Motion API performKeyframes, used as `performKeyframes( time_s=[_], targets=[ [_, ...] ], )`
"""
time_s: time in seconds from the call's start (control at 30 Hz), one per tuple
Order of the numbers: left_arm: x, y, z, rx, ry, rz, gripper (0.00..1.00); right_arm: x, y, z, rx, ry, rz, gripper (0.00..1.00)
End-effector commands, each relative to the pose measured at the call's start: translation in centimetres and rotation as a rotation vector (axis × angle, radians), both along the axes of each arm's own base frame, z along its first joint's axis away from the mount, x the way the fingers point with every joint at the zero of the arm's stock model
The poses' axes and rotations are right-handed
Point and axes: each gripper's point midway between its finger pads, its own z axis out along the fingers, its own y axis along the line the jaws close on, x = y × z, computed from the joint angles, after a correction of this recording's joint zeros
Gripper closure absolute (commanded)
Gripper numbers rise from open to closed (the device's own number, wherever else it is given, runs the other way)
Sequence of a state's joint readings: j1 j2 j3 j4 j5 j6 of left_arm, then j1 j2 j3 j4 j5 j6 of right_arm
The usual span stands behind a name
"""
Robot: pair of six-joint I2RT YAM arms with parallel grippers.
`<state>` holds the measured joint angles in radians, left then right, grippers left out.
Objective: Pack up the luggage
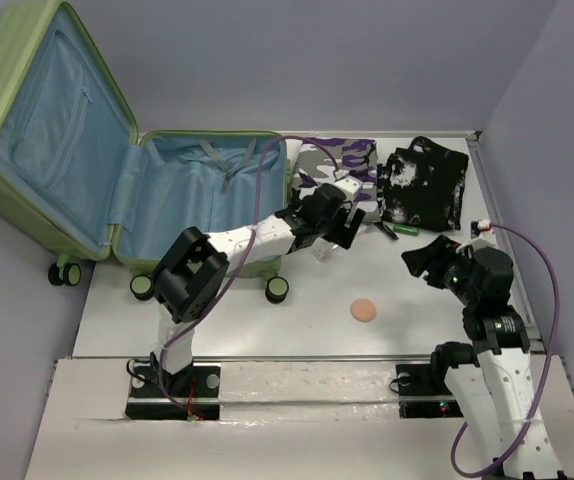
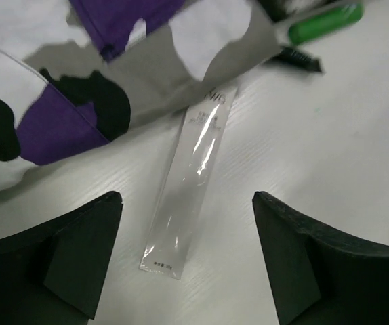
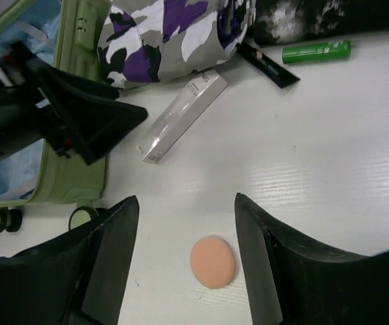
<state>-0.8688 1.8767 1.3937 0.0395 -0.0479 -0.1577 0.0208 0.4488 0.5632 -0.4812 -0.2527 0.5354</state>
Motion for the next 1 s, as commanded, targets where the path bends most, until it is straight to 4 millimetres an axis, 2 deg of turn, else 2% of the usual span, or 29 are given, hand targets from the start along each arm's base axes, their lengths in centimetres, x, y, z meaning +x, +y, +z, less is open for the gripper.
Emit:
performKeyframes(
  time_s=[0.0,0.07,0.1,0.17,0.2,0.33,0.43,0.47,0.53,0.63,0.67,0.7,0.77,0.83,0.93,0.97],
  targets=[
    [1.0,0.7,-2.1,0.154,-0.036,-0.031,0.04,0.2,1.3,-0.8,0.037,0.015,0.071,0.3],
    [1.4,0.5,-2.7,0.177,-0.044,-0.043,0.02,0.2,2.0,-1.5,0.059,0.043,0.111,0.28],
    [1.4,0.5,-4.0,0.205,-0.029,-0.047,0.01,0.2,2.3,-1.9,0.07,0.054,0.126,0.27],
    [1.8,0.2,-4.5,0.214,-0.024,-0.047,0.02,0.1,3.1,-3.0,0.107,0.089,0.165,0.27],
    [1.8,0.1,-5.4,0.243,-0.023,-0.074,0.02,0.1,3.3,-3.4,0.115,0.097,0.173,0.26],
    [2.0,-0.1,-7.0,0.267,-0.004,-0.075,0.04,0.3,3.4,-4.9,0.13,0.132,0.171,0.24],
    [2.2,0.1,-7.7,0.275,-0.005,-0.058,0.17,0.1,3.3,-6.2,0.136,0.167,0.16,0.24],
    [2.3,0.0,-7.7,0.268,-0.009,-0.056,0.36,0.0,3.5,-6.5,0.139,0.173,0.162,0.24],
    [2.0,0.2,-7.8,0.255,-0.008,-0.048,0.57,-0.2,3.5,-7.9,0.143,0.205,0.151,0.24],
    [1.6,0.0,-7.5,0.232,-0.003,-0.07,0.53,-0.6,4.2,-9.4,0.132,0.243,0.164,0.24],
    [1.5,-0.1,-7.7,0.229,0.004,-0.08,0.38,-0.7,4.3,-9.8,0.125,0.251,0.162,0.24],
    [1.3,-0.1,-8.3,0.238,0.018,-0.088,0.32,-0.8,4.4,-10.1,0.121,0.26,0.163,0.24],
    [1.2,0.0,-8.9,0.248,0.029,-0.09,0.3,-0.8,5.1,-10.7,0.111,0.28,0.177,0.24],
    [1.0,0.1,-9.2,0.243,0.041,-0.081,0.32,-0.7,5.5,-11.2,0.095,0.289,0.172,0.24],
    [1.1,0.5,-8.7,0.229,0.036,-0.043,0.54,-1.2,6.8,-12.8,0.049,0.344,0.203,0.24],
    [1.1,0.7,-8.4,0.226,0.035,-0.032,0.68,-0.9,6.9,-13.2,0.034,0.345,0.187,0.24]
  ],
)
